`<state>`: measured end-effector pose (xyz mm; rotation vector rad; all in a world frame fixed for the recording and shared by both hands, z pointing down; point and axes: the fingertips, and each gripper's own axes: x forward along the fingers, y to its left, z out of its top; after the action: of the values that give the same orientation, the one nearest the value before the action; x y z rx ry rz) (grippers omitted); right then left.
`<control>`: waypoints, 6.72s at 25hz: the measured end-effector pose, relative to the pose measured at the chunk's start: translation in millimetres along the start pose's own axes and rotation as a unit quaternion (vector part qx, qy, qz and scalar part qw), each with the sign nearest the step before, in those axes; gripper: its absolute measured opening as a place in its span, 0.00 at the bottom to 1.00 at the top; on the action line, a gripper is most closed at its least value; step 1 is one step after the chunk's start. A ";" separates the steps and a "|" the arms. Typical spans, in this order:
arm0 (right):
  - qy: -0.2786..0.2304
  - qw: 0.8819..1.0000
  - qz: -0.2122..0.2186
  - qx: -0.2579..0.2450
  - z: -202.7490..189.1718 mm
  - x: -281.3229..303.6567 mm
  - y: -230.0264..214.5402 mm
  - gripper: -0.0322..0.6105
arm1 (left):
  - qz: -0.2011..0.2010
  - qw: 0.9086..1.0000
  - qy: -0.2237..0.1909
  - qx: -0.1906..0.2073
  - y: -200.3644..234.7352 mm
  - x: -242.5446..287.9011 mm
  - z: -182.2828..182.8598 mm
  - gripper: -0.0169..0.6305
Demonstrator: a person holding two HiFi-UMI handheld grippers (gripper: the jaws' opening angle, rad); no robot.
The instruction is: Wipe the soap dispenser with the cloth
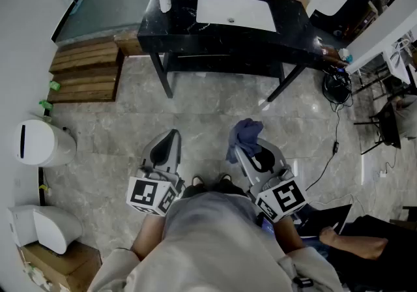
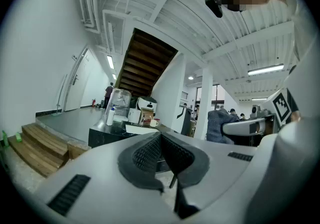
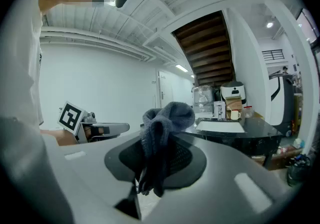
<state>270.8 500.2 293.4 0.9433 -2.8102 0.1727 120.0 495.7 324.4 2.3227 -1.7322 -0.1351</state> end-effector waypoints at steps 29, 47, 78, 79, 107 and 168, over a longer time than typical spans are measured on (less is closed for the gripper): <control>-0.005 1.000 0.008 0.023 6.2 16.2 -1.1 0.16 | -0.006 1.000 -0.005 0.001 13.9 3.8 12.8 0.04; 0.003 0.999 0.030 0.028 19.8 86.8 -102.8 0.16 | 0.007 1.000 0.002 0.006 37.1 118.5 26.7 0.04; -0.037 0.991 0.126 0.031 58.1 173.0 -214.7 0.16 | 0.071 0.996 -0.009 0.045 52.3 245.7 67.0 0.04; -0.036 0.991 0.128 0.032 57.7 175.1 -214.2 0.16 | 0.072 0.996 -0.008 0.044 53.8 246.5 66.7 0.04; 0.048 0.985 0.159 0.056 55.3 334.8 -206.9 0.16 | 0.073 0.997 0.008 -0.008 193.4 309.9 70.3 0.04; 0.011 0.988 0.130 0.079 129.9 585.8 -319.7 0.16 | 0.054 0.993 0.085 0.065 412.4 535.2 106.9 0.16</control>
<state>-11.2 -118.3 300.3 0.5928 -2.9245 0.4435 -130.6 -139.9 359.4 2.2478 -1.8234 0.1940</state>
